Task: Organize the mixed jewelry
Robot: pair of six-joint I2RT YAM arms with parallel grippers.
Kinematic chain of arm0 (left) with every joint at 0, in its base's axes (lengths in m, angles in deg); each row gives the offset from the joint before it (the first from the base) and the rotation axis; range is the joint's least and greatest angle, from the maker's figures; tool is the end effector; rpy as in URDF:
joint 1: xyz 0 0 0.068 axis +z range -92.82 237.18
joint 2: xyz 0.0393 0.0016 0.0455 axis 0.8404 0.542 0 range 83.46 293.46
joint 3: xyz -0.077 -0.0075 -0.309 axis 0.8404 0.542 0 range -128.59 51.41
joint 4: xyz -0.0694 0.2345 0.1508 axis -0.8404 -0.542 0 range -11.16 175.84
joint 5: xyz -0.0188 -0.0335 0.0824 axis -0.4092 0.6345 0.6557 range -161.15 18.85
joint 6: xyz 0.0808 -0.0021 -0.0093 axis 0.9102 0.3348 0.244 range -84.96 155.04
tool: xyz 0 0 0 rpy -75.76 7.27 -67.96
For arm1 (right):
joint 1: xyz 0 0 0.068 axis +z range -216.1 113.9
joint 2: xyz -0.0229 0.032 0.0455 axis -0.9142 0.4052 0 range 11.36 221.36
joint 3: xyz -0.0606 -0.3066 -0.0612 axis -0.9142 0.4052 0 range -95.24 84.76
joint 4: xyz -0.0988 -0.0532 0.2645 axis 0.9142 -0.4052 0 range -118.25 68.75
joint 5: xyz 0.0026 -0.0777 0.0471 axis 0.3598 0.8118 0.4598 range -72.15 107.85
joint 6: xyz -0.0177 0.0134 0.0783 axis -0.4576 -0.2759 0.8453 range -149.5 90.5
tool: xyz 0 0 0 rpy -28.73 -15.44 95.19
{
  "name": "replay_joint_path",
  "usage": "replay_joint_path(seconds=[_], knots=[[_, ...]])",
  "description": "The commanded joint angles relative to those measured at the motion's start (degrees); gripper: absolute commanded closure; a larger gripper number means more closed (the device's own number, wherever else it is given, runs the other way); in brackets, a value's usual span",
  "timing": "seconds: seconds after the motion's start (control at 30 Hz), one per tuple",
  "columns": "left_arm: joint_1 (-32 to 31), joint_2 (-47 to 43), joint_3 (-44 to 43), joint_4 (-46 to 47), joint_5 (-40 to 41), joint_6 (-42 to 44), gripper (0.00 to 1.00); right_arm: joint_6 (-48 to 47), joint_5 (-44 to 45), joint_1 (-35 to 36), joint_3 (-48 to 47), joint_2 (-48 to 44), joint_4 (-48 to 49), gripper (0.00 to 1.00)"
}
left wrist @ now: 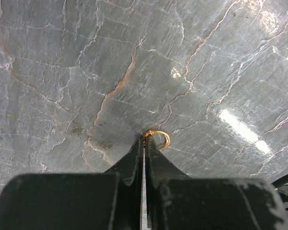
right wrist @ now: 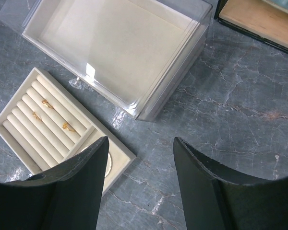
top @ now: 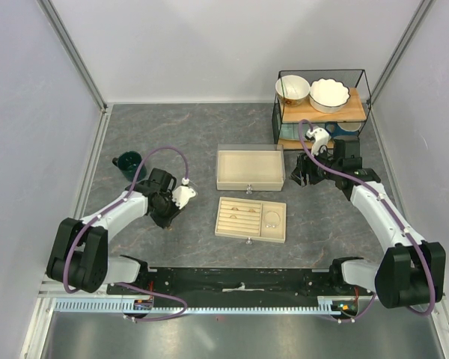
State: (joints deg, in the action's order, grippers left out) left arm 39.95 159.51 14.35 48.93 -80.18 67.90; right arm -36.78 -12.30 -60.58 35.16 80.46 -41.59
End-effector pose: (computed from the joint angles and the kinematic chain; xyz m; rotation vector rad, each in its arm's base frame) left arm 0.2158 -0.0786 0.1512 1.2410 2.5897 -0.1766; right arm 0.2849 0.0631 0.2830 -0.5206 2.1545 0.5765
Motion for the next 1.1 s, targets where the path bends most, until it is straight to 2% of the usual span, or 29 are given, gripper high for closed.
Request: replay_joint_path(seconds=[0.0,0.23,0.37,0.5,0.63,0.87,1.07], knots=[[0.01,0.51,-0.28,1.75,-0.10,-2.27,0.98,-0.18,-2.27,0.19,-2.60,0.77,0.30,0.36],[0.01,-3.89,-12.85,1.39,-5.99,-9.30,0.98,-0.01,-9.73,3.44,-7.95,1.04,0.03,0.36],[-0.34,-5.47,-19.00,6.31,-8.80,-16.06,0.98,3.41,-12.56,10.01,-9.89,1.39,4.68,0.35],[-1.13,-6.00,-21.30,12.99,-7.58,-27.29,0.99,7.11,-11.16,16.97,-10.60,2.53,13.71,0.34],[-4.64,-5.21,-22.62,18.43,-4.68,-33.90,0.99,13.44,-9.32,21.72,-13.48,8.13,19.10,0.33],[-12.11,-6.09,-22.88,23.80,0.06,-36.64,0.99,15.28,-8.78,27.35,-23.25,18.61,18.32,0.35],[-13.70,-6.35,-23.15,25.04,1.74,-37.96,0.98,15.46,-5.80,29.28,-26.86,23.09,17.88,0.38]])
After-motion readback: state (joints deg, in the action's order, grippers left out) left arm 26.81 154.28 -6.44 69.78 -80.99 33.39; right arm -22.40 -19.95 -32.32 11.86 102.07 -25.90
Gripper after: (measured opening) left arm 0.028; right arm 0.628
